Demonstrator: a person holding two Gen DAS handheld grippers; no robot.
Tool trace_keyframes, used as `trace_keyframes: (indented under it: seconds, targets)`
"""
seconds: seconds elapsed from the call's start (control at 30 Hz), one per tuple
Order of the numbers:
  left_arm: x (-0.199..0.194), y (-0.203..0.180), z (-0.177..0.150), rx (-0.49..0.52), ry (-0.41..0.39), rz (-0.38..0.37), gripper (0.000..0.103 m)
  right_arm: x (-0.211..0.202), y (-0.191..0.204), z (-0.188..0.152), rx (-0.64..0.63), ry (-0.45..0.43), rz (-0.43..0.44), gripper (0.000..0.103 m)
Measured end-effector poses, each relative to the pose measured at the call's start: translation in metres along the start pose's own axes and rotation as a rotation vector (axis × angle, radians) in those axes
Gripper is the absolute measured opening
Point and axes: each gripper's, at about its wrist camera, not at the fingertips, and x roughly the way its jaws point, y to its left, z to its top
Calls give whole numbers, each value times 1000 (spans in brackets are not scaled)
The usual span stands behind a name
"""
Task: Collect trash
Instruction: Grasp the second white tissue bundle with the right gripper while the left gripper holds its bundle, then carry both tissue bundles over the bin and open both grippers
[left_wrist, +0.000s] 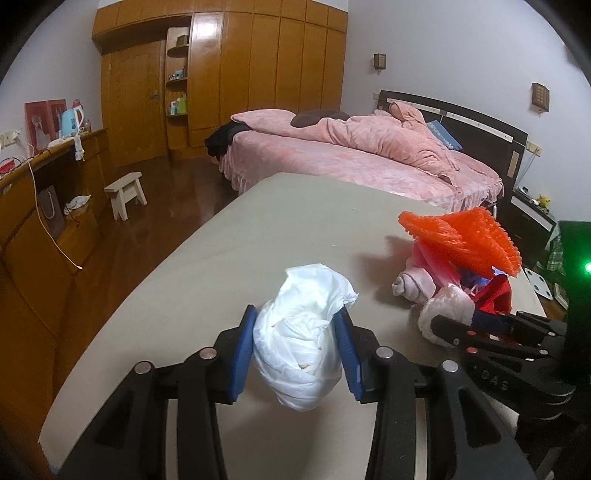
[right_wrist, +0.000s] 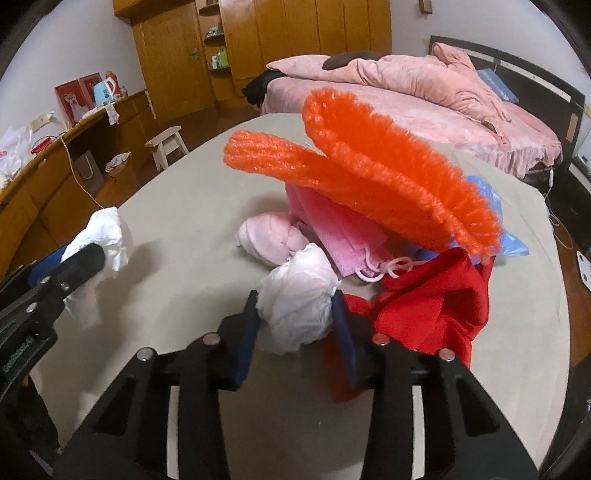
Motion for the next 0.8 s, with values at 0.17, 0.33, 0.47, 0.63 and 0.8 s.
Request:
trace_keyframes:
  seconds: [0.17,0.33,0.47,0.63,0.8]
  targets:
    - [-6,-4,2,8,-14,-1,42,-22,-2,3,6,-46,11,37]
    - [-19,-15,8,27,-38,-12,42,-54,-10,9,15,-110,8,37]
    - [-31,-27,14,36,-61,-33,42,-79,-21,12,27,-148,-1,37]
    - [-46,-48,20,56,-84,-73,42,-113,-39,9,56,-189,-21,37]
    - [-60,-77,26,78,-99,-135,42,-144,-58,1,76,-228,-51,37]
